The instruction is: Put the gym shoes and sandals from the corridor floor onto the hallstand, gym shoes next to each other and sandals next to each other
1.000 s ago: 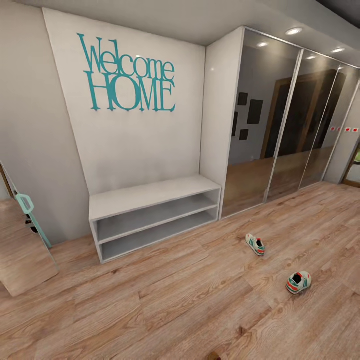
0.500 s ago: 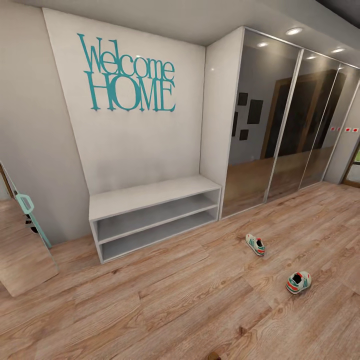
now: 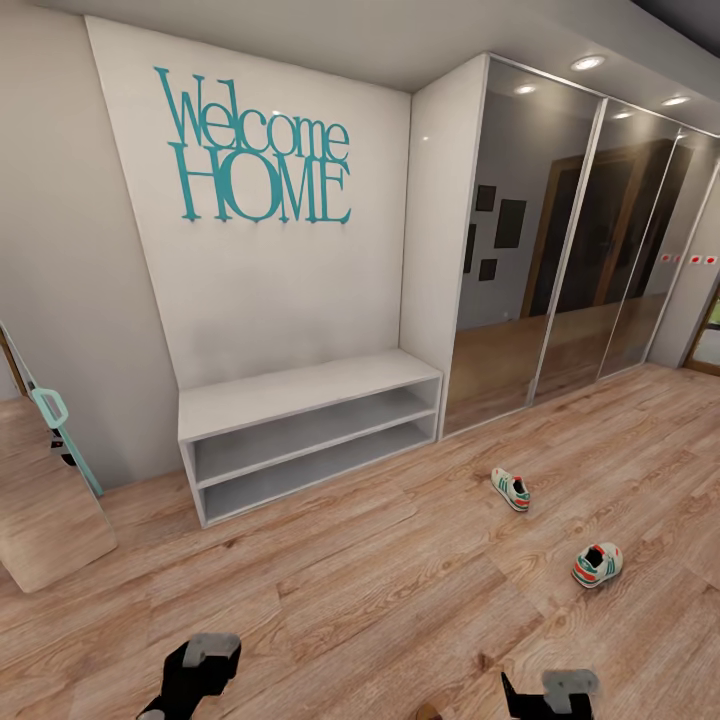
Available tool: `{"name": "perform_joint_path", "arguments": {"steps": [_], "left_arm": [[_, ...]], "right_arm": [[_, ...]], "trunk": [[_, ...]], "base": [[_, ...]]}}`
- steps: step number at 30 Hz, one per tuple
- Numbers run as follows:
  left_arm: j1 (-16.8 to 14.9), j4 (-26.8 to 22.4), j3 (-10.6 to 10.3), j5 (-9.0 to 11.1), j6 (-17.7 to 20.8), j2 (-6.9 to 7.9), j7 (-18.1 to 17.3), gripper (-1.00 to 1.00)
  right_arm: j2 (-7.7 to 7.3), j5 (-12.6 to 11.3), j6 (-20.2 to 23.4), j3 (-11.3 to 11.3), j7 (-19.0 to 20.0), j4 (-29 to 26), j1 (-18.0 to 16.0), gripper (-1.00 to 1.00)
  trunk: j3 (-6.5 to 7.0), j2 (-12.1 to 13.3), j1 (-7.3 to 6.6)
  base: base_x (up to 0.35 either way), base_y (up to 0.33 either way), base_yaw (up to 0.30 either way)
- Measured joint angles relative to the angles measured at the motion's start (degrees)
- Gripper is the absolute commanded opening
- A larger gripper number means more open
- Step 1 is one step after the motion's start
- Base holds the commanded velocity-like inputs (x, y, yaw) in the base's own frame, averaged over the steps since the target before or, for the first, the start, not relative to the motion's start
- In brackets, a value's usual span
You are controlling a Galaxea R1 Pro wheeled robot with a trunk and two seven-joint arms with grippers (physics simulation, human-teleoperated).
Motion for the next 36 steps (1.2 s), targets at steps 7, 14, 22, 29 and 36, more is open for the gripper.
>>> {"name": "perform_joint_path", "arguments": {"steps": [7, 14, 22, 29, 36], "left_arm": [[-6.9, -0.4, 0.1, 0.3, 6.6, -0.8, -1.2, 1.0], [-8.7, -2.0, 0.3, 0.6, 8.0, -0.89, -1.3, 1.0], [-8.3, -2.6, 0.3, 0.3, 7.8, -1.51, -1.4, 1.0], [-8.3, -3.2, 0.1, 0.3, 7.9, -1.52, -2.8, 1.0], [-8.3, -3.2, 0.6, 0.7, 7.9, -1.07, -11.3, 1.0]], "right_arm": [[-0.07, 0.1, 6.7, 0.0, 0.1, -2.8, -6.8, 1.0], [-0.35, 0.0, 8.5, 0.0, 0.7, -3.5, -10.0, 1.0], [-0.44, 0.1, 8.8, 0.2, 7.7, -3.3, -10.5, 1.0], [-0.11, 0.2, 8.8, 0.2, 8.8, -3.2, -10.5, 1.0], [-0.08, 0.2, 8.8, 0.1, 8.8, -3.4, -10.5, 1.0]], "trunk": [[0.0, 0.0, 0.0], [-0.01, 0.0, 0.0], [-0.01, 0.0, 0.0], [-0.01, 0.0, 0.0], [-0.01, 0.0, 0.0]], "base": [[0.0, 0.0, 0.0], [0.0, 0.0, 0.0], [0.0, 0.0, 0.0], [0.0, 0.0, 0.0], [0.0, 0.0, 0.0]]}}
